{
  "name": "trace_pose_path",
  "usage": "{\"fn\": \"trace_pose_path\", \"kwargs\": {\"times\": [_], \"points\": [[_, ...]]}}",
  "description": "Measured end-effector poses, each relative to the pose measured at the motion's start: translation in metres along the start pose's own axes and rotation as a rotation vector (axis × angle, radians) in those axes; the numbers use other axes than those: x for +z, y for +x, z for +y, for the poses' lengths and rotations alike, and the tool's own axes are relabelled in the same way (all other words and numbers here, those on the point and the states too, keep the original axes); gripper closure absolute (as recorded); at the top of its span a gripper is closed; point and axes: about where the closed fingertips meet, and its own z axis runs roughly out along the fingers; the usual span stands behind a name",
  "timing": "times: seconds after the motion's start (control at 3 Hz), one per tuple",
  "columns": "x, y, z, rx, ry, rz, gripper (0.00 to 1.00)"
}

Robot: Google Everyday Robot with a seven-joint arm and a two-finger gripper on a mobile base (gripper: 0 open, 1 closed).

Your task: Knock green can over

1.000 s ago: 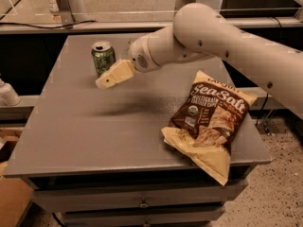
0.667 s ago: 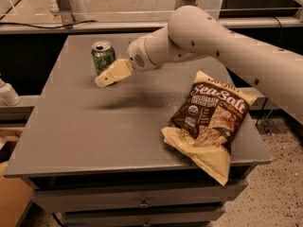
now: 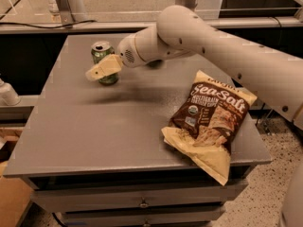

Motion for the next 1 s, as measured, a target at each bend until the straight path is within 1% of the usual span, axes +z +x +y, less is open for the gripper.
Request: {"fn": "trace_pose_path", "kwargs": {"times": [0.33,0.67,1.0], "points": [[0.0094,-0.0149,0.0065,0.009,-0.009,-0.024,0.17],[0.0143,-0.0203,0.0124,0.016,-0.013,-0.034,0.41],[0.0129,-0.0163,0.0161,0.028,-0.008,-0.03,0.63]]}}
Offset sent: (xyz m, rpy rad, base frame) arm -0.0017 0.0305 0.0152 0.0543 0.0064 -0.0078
